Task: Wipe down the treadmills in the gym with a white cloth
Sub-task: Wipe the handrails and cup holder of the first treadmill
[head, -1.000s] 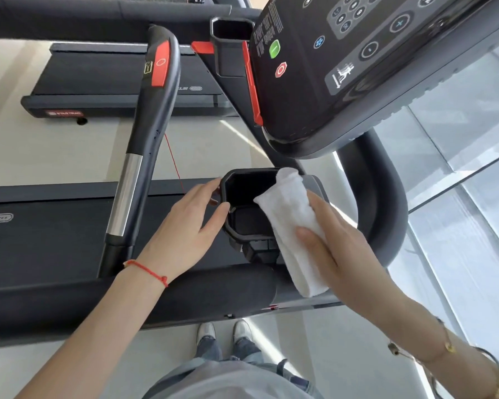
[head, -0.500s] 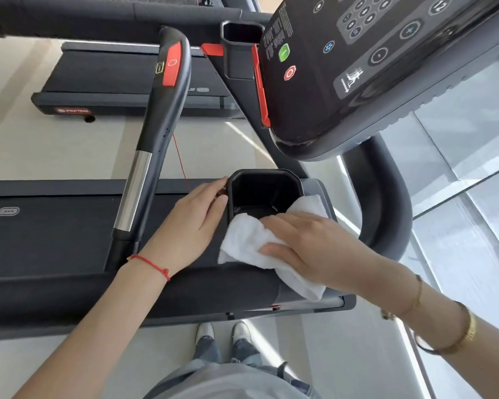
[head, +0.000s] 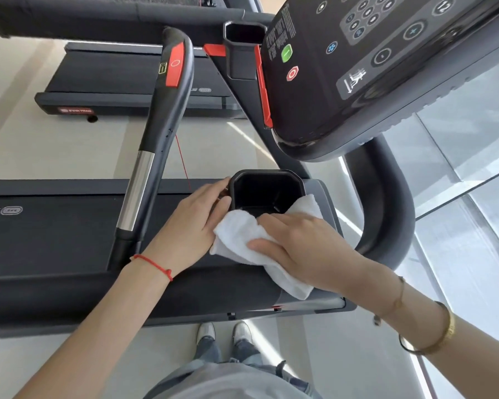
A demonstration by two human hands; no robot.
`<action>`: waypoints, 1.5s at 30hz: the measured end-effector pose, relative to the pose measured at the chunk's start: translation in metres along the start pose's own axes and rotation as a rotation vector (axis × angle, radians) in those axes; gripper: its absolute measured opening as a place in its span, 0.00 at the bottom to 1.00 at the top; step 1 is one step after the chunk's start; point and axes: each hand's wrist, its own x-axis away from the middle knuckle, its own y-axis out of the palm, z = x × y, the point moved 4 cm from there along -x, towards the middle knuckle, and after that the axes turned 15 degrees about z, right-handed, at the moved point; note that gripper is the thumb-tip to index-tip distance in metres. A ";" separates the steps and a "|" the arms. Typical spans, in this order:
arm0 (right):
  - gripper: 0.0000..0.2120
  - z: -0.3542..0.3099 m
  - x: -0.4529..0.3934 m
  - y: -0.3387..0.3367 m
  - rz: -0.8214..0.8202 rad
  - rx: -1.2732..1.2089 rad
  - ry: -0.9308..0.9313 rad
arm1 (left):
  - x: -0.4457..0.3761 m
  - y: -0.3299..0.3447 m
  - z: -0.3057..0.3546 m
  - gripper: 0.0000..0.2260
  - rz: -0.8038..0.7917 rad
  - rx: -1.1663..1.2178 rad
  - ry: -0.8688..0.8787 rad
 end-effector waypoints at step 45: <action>0.19 0.034 -0.038 -0.010 0.387 -0.276 0.069 | 0.004 0.001 -0.001 0.25 -0.018 -0.030 -0.006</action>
